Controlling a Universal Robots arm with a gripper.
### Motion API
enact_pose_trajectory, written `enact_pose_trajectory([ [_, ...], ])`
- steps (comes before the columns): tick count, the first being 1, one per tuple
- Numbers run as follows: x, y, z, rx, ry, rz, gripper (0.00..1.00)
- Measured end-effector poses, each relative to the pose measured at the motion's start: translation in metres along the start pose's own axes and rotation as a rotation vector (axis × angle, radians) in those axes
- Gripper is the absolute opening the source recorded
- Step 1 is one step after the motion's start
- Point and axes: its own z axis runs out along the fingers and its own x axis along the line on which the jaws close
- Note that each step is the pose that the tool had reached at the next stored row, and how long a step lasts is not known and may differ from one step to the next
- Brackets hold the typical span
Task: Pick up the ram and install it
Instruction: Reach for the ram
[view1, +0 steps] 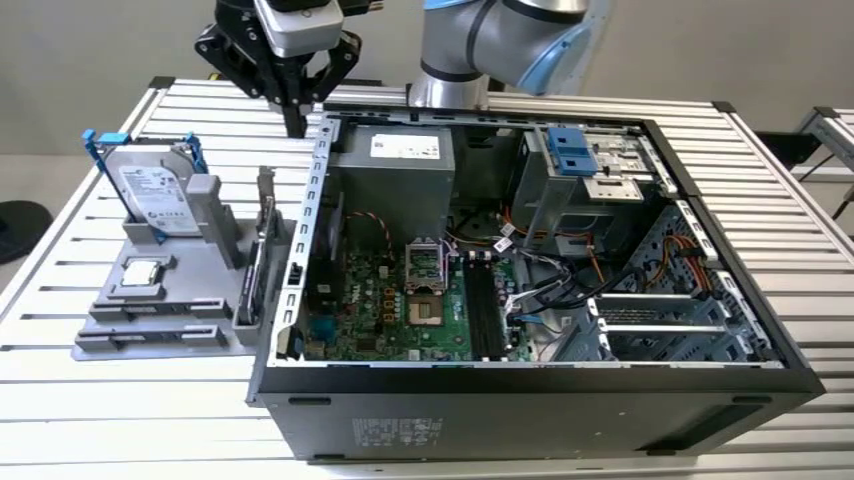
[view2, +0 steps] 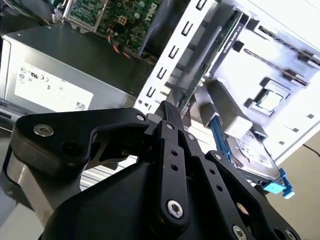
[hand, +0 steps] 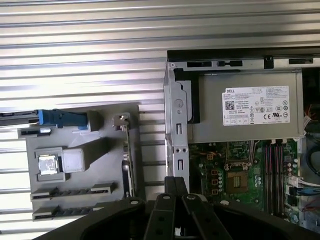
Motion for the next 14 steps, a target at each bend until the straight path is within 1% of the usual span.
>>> enact_pose_trajectory([
  [6,0.0107,-0.0007,-0.0002,0.0000,0.0000,-0.001,0.00],
  [14,0.0225,-0.0015,-0.0005,-0.0002,0.0003,-0.006,0.00],
])
